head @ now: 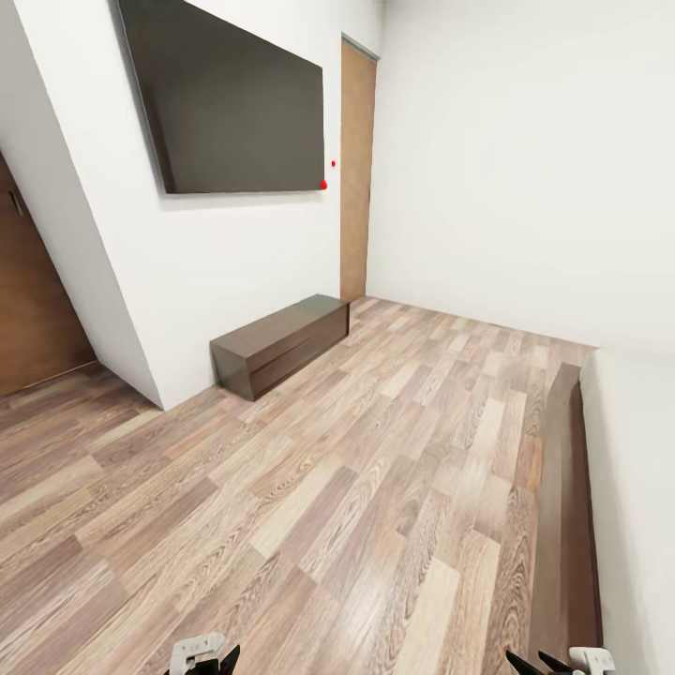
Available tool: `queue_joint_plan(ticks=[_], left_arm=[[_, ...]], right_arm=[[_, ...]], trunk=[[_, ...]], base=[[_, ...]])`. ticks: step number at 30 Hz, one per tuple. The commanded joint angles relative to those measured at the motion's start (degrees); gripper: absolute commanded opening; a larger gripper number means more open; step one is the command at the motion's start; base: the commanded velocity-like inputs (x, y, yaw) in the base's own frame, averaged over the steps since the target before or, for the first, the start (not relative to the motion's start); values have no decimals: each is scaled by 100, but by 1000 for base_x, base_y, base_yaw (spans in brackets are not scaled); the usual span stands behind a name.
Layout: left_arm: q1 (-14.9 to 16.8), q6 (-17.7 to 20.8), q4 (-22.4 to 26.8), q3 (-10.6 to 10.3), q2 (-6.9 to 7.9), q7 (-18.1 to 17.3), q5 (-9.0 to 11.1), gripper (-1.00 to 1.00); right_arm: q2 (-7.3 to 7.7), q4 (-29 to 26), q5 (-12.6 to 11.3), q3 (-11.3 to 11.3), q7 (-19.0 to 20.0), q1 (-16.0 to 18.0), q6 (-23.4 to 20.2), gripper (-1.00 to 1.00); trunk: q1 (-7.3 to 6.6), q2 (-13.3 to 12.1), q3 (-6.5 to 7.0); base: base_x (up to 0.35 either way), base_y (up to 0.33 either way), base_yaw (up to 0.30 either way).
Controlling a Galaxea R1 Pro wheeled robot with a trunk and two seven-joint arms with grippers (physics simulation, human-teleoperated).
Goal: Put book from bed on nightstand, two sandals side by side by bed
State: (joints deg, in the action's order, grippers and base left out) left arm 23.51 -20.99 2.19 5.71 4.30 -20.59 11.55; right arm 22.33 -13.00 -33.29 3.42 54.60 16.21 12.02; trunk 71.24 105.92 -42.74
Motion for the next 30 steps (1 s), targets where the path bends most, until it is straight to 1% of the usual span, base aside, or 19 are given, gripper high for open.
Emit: queue_joint_plan(ticks=[1, 12, 30], left_arm=[[4, 3, -8, 44, 1, -51, 21, 100], [5, 7, -8, 44, 1, -51, 22, 100], [4, 8, -8, 44, 1, -51, 20, 100]], right_arm=[[3, 7, -28, 36, 7, 5, 37, 100], [3, 5, -28, 36, 7, 5, 37, 100], [5, 7, -28, 36, 9, 5, 37, 100]], trunk=[[1, 2, -5], [1, 2, -5], [1, 2, -5]], base=[[194, 0, 0], [310, 12, 0], [333, 98, 0]])
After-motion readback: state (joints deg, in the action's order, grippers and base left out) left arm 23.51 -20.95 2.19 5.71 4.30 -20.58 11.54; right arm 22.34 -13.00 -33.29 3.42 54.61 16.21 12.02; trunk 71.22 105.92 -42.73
